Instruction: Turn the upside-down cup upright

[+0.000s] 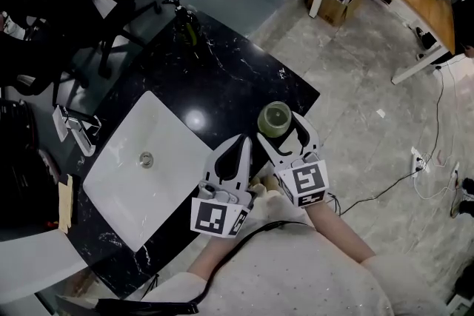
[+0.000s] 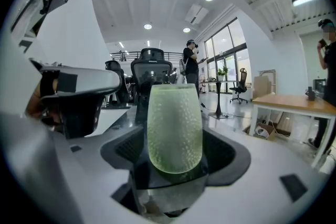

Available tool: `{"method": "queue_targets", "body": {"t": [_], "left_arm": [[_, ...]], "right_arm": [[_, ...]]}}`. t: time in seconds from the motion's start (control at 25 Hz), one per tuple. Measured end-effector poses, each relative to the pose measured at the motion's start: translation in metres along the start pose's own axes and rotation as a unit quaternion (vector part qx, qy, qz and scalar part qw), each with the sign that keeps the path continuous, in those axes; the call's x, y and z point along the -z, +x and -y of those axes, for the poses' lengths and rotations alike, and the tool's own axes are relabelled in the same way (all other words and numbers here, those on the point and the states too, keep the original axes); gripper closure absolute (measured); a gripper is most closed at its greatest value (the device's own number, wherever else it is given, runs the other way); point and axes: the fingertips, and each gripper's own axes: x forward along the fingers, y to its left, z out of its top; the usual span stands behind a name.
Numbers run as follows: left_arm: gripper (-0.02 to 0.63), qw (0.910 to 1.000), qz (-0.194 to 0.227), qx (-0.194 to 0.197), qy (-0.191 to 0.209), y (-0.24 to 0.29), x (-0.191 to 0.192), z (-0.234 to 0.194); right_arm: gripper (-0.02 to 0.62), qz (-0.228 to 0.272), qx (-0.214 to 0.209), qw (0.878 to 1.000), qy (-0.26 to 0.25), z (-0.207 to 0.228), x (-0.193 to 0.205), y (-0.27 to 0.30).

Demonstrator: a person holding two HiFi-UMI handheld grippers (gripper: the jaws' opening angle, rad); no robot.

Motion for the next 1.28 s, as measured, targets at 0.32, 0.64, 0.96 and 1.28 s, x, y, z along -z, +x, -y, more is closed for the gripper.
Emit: {"method": "queue_targets", "body": {"t": [0.32,0.64,0.96,1.28], "left_arm": [[0.600,0.9999,0.007,-0.013,0.004,-0.003,-0.002,-0.007],[0.600,0.9998,0.011,-0.018,0.004,-0.002,-0.003,-0.009],[0.599,0.9994,0.008,-0.033,-0.005,-0.006,-0.007,-0.014],[0.599,0.9982,0.010,-0.058,-0.008,-0.018,-0.014,-0.023]], "right_arm": [[0.272,-0.024,-0.003,1.000,0.001,0.002,0.011,0.006],[0.272,-0.022,-0.014,0.999,0.021,0.002,0.009,0.004],[0.272,-0.025,-0.093,0.977,0.188,-0.012,-0.012,-0.003],[0.272,-0.062,-0.217,0.884,0.408,-0.043,-0.021,-0.010]]}}
